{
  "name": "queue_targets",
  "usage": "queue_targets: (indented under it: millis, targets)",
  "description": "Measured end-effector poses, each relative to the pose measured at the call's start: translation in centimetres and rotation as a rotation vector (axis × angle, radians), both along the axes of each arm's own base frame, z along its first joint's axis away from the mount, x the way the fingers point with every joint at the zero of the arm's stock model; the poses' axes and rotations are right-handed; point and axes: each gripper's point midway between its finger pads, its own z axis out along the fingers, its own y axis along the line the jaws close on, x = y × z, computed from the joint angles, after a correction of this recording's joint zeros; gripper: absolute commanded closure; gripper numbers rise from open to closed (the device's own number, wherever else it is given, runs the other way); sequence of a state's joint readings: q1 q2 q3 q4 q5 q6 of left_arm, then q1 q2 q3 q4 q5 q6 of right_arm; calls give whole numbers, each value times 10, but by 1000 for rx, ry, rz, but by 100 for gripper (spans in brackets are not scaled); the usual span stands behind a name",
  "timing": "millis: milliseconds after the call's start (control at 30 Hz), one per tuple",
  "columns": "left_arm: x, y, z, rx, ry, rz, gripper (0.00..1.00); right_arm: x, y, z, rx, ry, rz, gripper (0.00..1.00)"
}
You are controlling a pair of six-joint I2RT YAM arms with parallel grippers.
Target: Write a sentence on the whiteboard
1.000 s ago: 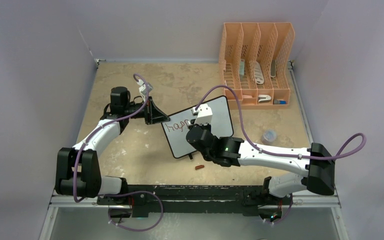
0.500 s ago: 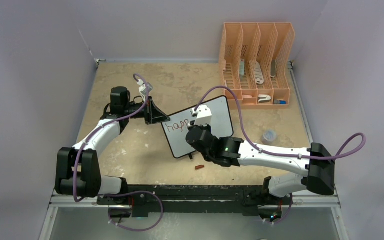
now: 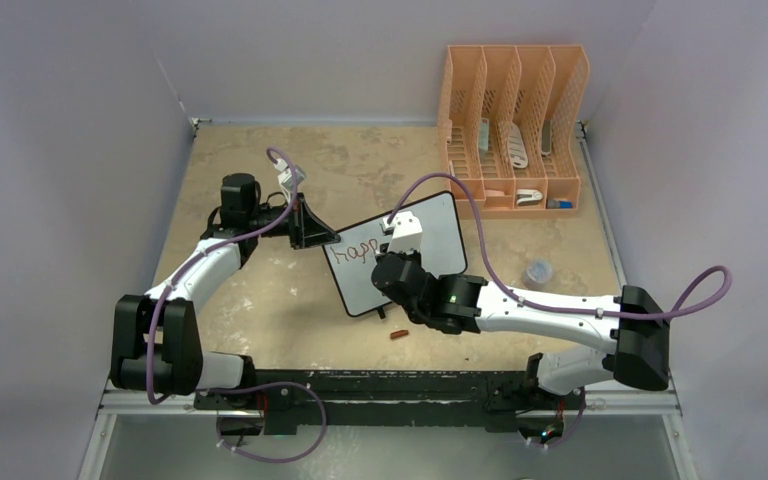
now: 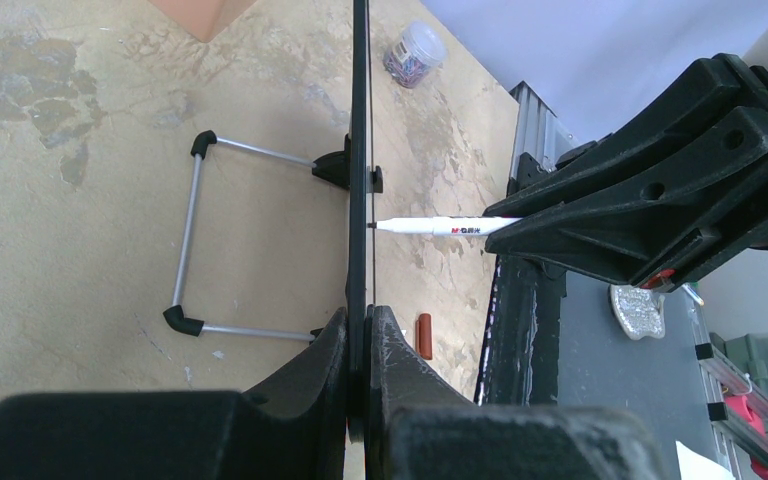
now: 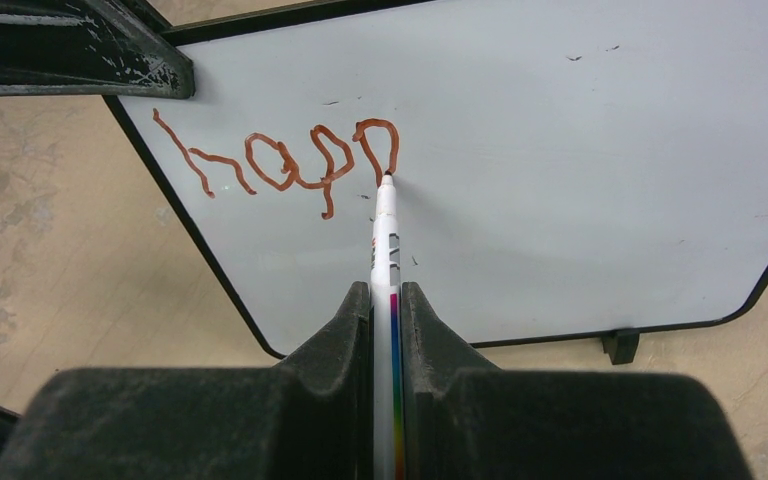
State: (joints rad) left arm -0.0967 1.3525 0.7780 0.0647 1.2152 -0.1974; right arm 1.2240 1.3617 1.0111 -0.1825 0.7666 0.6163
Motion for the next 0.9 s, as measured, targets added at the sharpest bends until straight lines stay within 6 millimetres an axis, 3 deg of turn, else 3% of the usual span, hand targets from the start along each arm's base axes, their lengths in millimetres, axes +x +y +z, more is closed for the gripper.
queue_targets:
  millis: [700, 900]
  targets:
    - [0, 0, 0, -1, 0, -2, 100, -2, 2, -1, -6, 1, 17, 100]
    - [-1, 0, 1, -4, 0, -6, 100, -3, 0, 9, 16, -9, 19, 100]
